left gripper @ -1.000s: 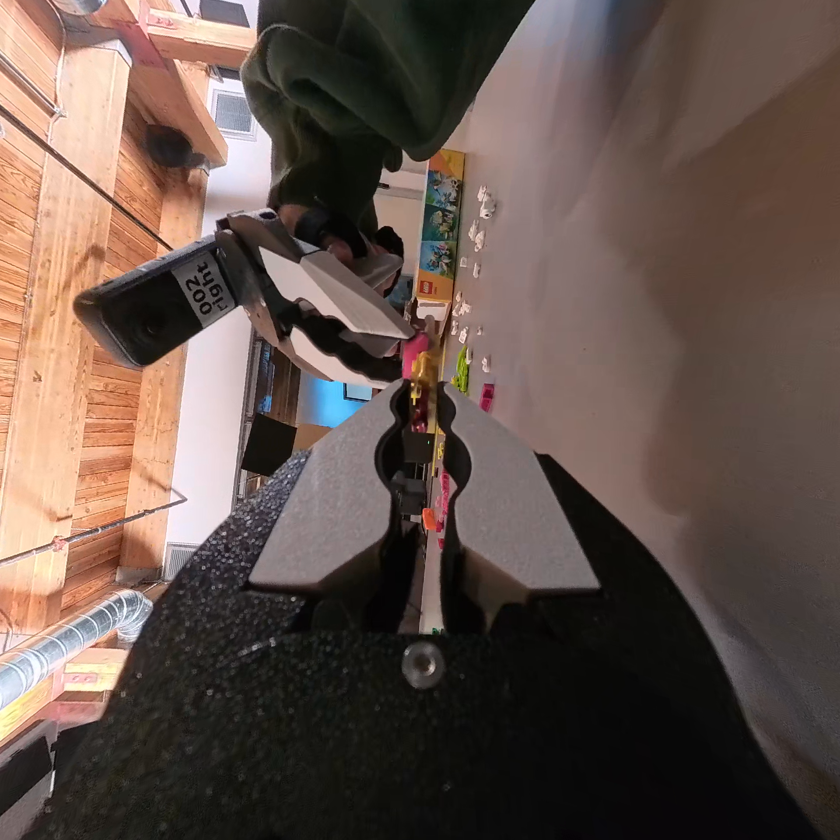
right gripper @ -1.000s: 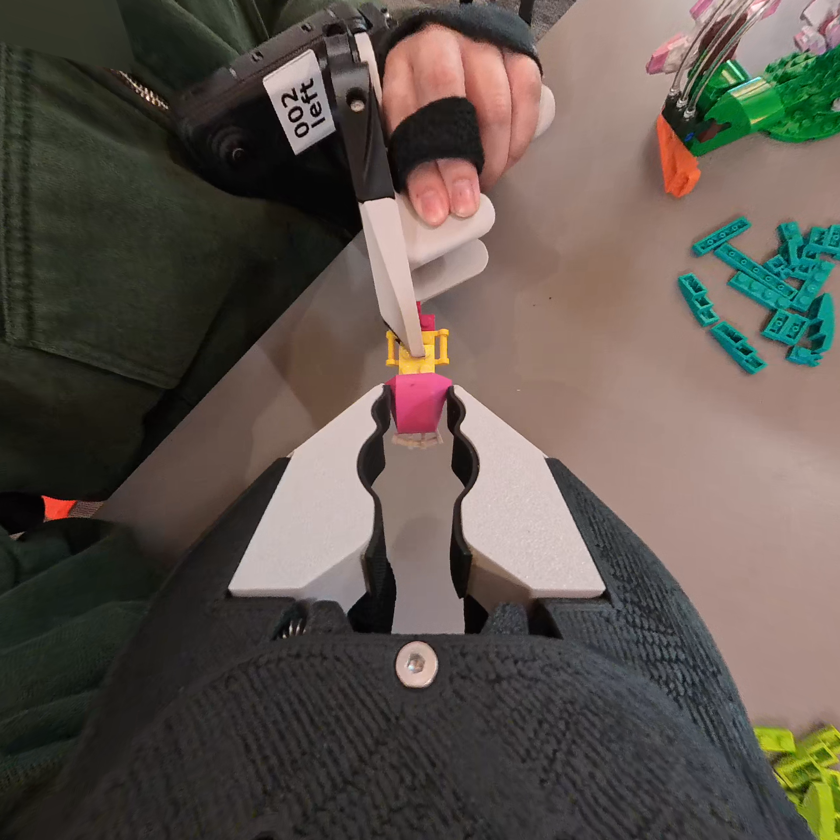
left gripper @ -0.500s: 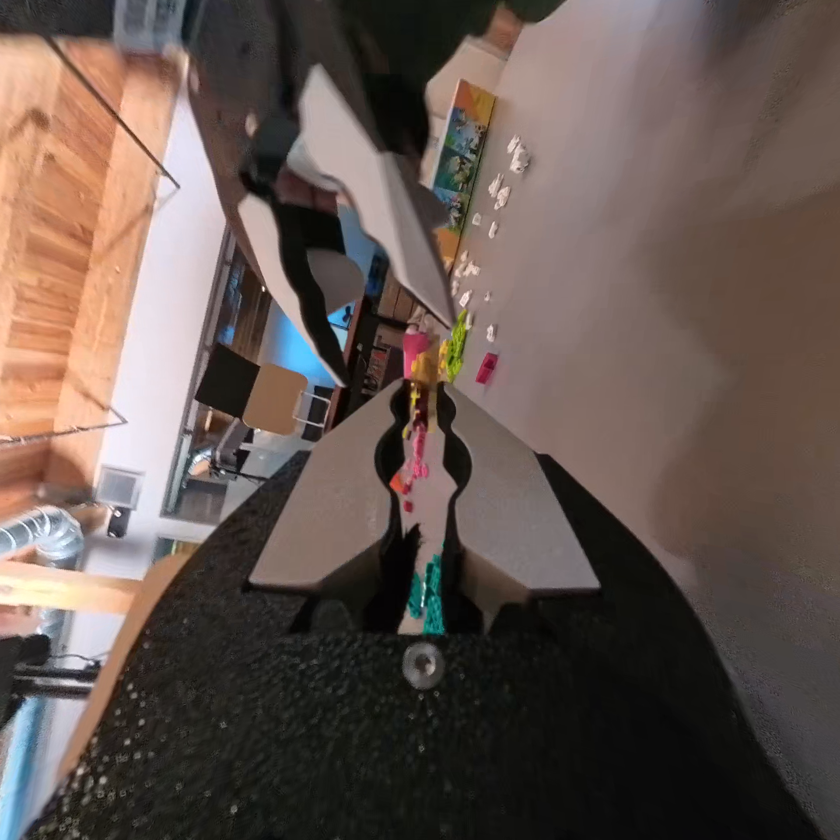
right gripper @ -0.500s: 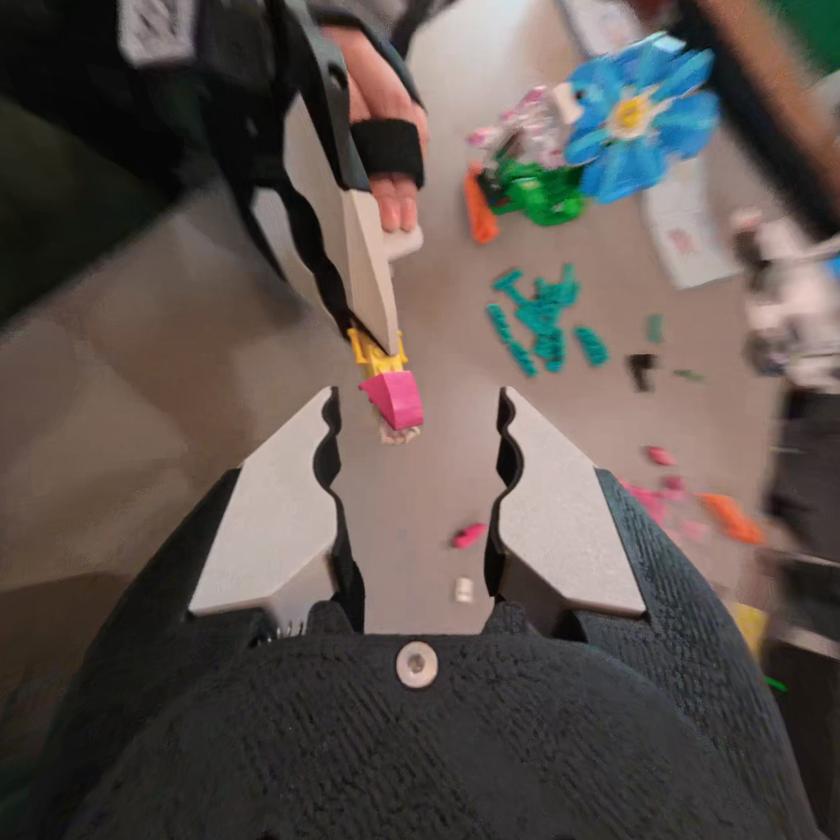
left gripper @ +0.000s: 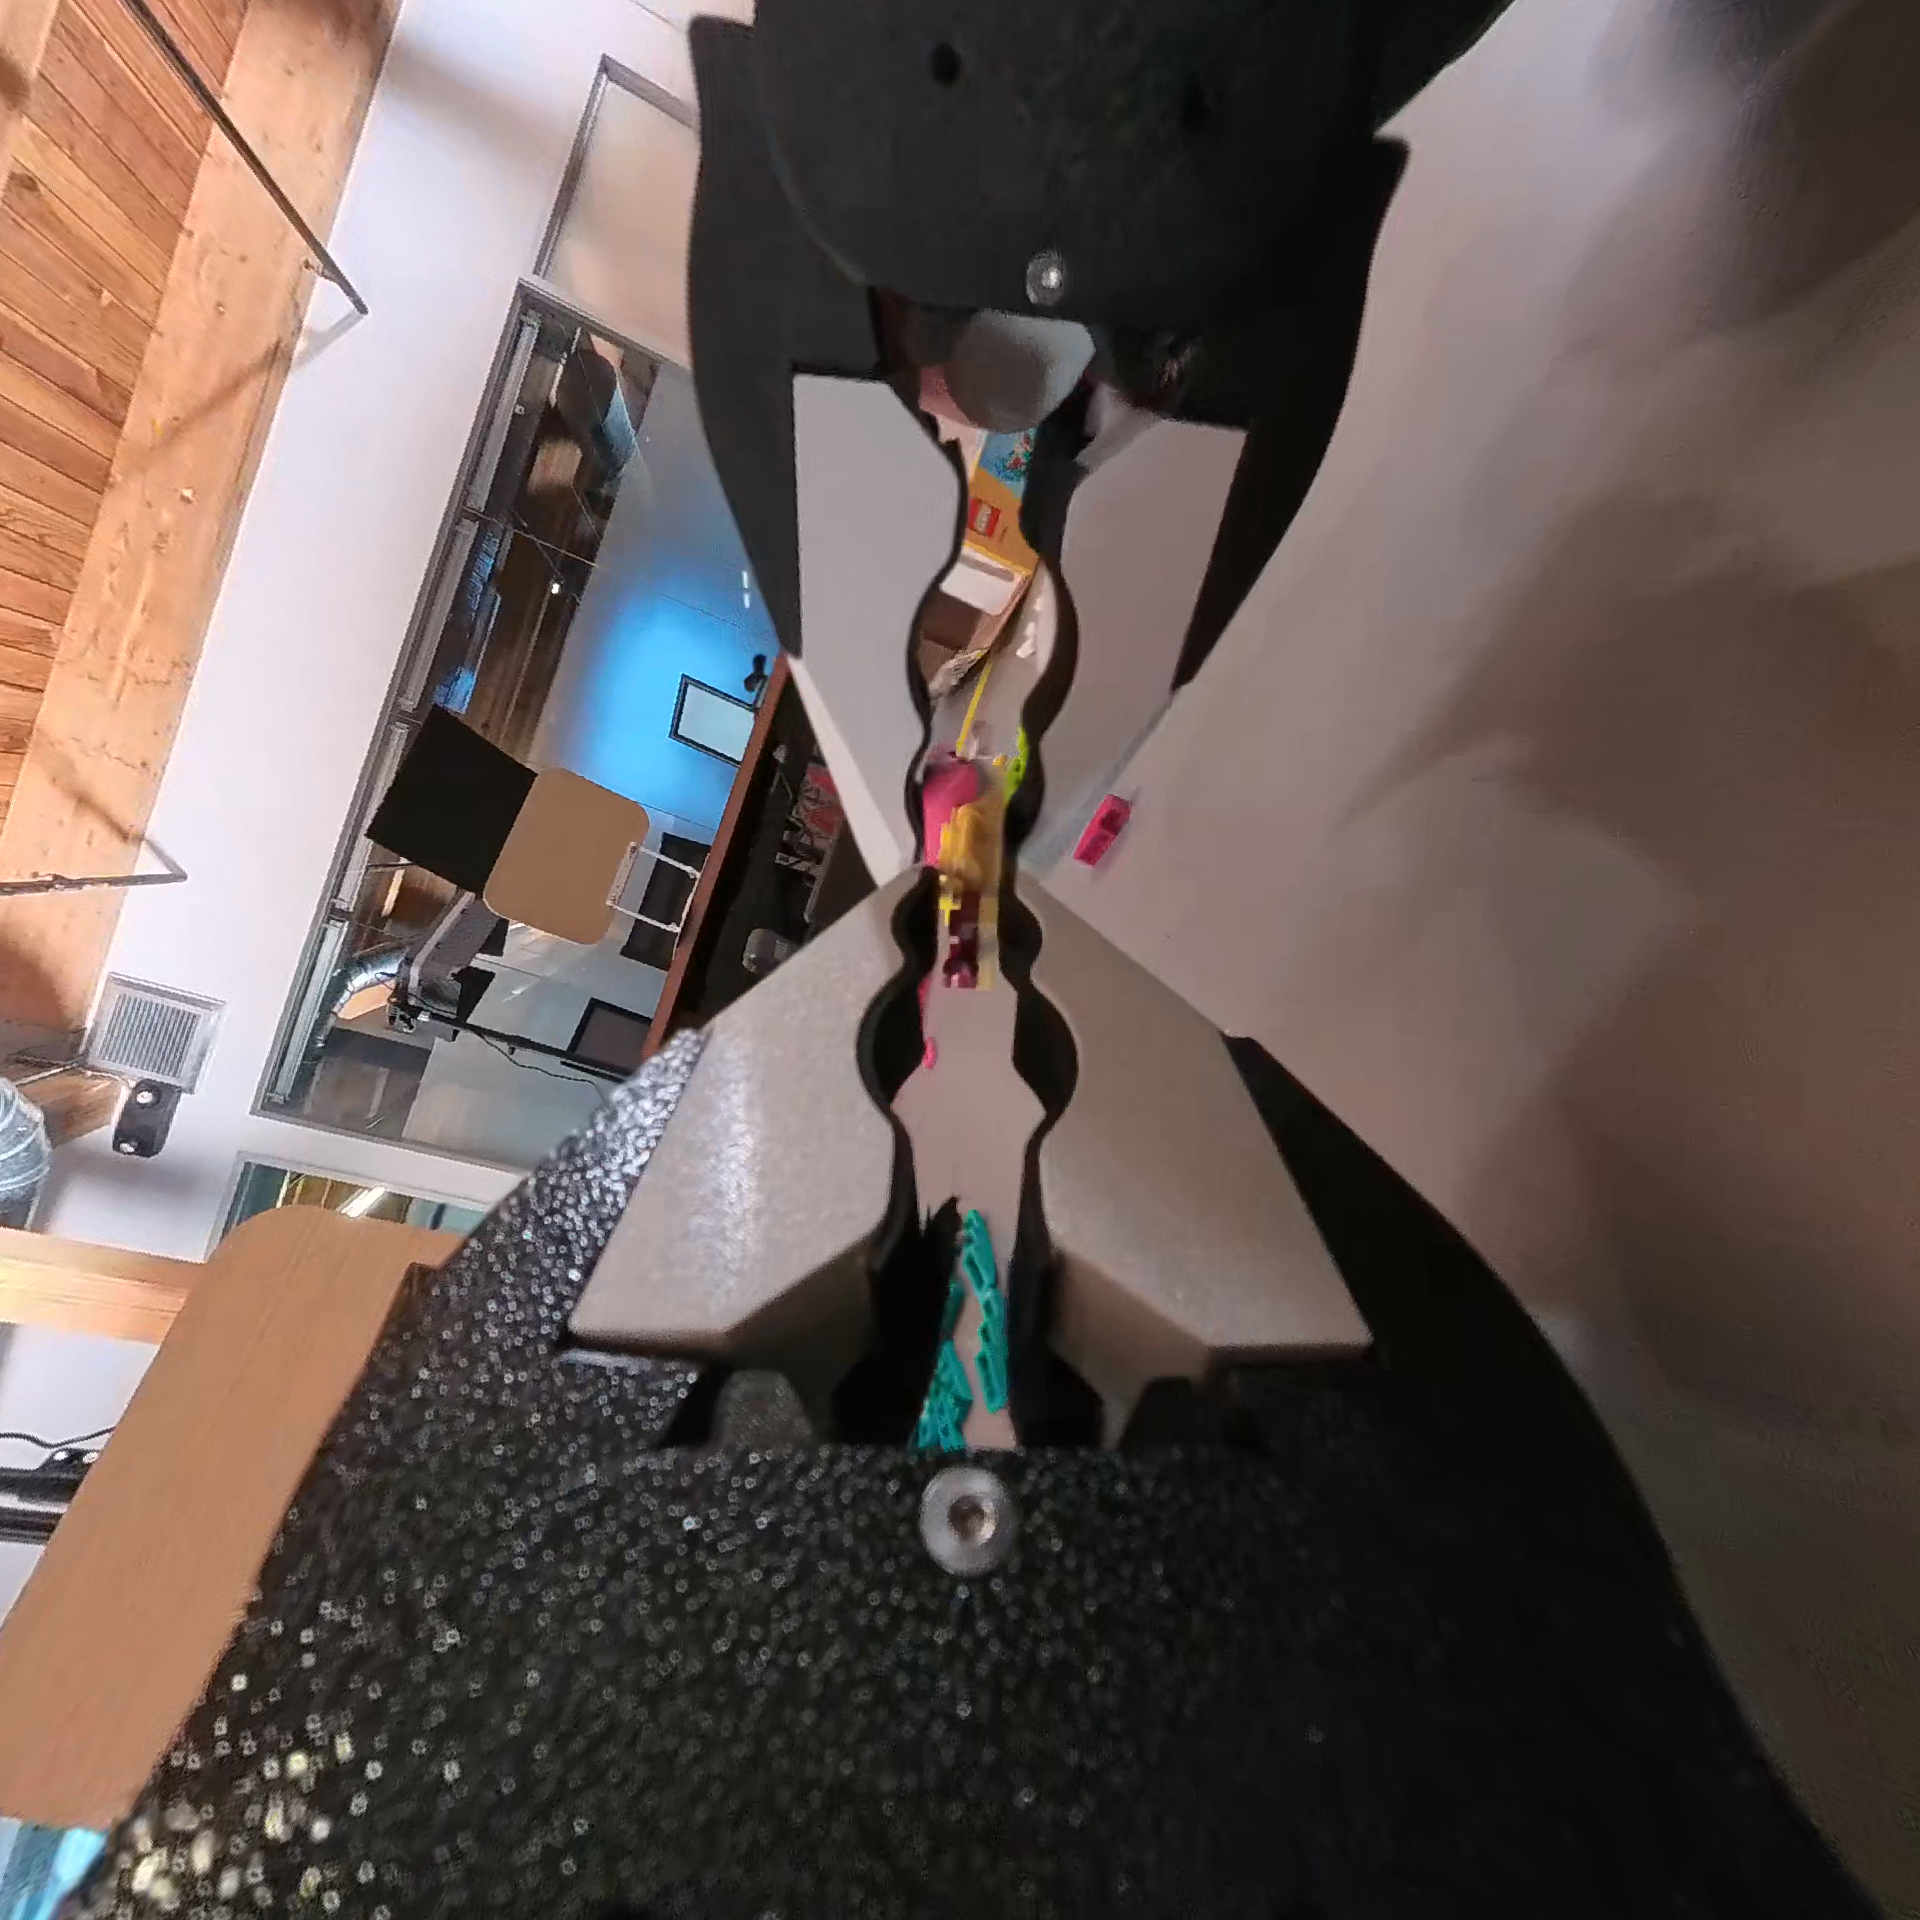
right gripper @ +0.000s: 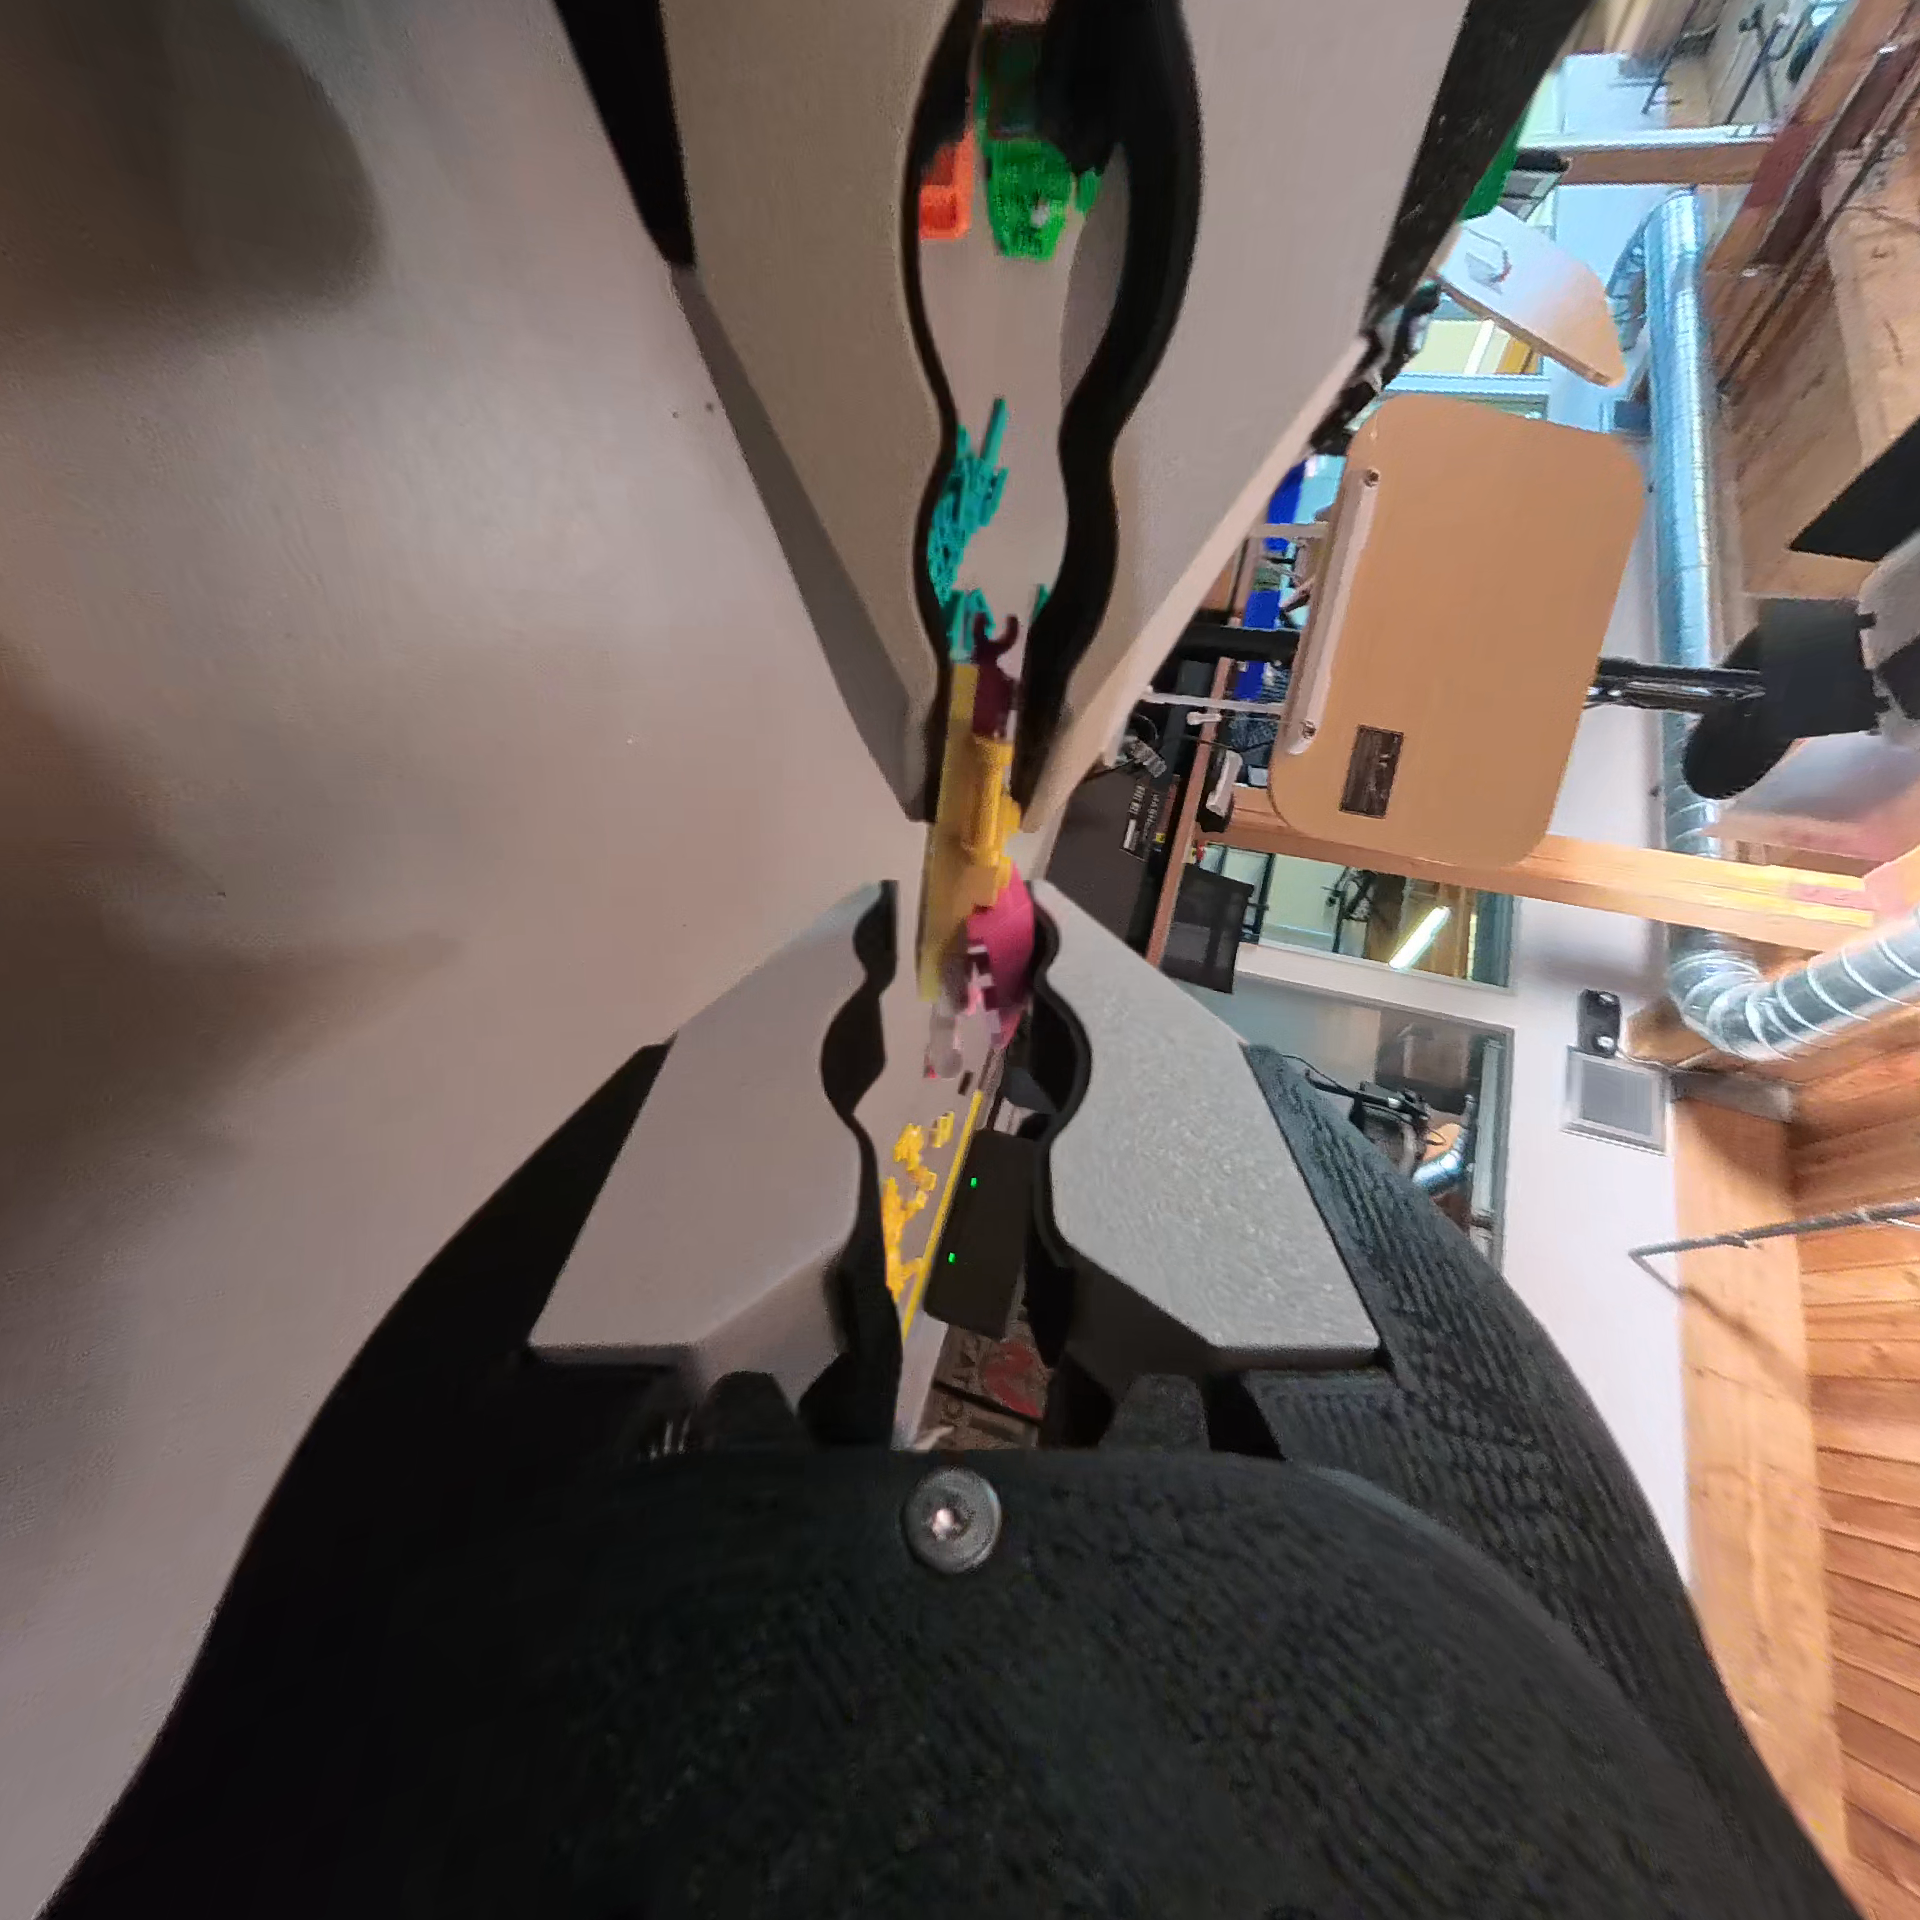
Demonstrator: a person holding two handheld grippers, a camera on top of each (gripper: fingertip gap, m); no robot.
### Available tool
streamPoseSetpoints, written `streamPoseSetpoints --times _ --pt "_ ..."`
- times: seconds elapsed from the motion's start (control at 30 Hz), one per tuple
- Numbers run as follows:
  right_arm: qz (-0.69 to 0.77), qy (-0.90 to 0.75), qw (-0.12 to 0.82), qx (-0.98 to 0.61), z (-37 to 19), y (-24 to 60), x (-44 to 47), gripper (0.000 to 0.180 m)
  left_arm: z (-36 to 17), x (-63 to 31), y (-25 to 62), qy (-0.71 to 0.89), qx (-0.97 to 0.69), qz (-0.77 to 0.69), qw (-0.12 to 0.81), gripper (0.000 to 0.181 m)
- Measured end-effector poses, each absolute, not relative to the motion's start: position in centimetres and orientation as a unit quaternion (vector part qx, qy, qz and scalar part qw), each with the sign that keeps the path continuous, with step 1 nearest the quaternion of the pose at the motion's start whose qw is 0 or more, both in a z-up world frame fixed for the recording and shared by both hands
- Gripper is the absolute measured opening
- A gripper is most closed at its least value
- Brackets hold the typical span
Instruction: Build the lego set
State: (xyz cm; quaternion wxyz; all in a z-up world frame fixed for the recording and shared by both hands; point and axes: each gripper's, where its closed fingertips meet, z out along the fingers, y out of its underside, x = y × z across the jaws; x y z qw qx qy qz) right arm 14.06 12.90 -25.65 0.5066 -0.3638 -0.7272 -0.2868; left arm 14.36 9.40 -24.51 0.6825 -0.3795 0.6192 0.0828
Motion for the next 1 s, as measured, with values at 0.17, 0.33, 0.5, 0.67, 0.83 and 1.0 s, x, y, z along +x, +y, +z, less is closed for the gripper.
streamPoseSetpoints --times 0.17,0.33,0.5,0.67,0.83,1.0 --pt "-0.3 -0.715 0.513 -0.369 -25.3 13.1 14.0 0.017 -24.3 14.3 9.5 0.61 -0.394 0.074 0.684 0.009" --pt "-0.305 -0.704 0.512 -0.386 -25.8 13.3 14.2 0.015 -24.8 14.3 9.6 0.616 -0.404 0.073 0.672 0.009" --pt "-0.264 -0.695 0.504 -0.44 -26.5 13.4 14.3 0.014 -25.1 14.3 9.8 0.616 -0.418 0.064 0.665 0.009" --pt "-0.282 -0.699 0.503 -0.423 -26.7 13.5 14.3 0.014 -25.4 14.4 9.9 0.619 -0.421 0.064 0.66 0.009" --pt "-0.259 -0.7 0.508 -0.431 -26.8 13.5 14.1 0.016 -25.4 14.3 9.9 0.615 -0.435 0.035 0.657 0.009" --pt "-0.113 -0.691 0.522 -0.487 -25.9 12.5 13.9 0.038 -25.0 14.3 9.5 0.605 -0.443 -0.022 0.661 0.009"
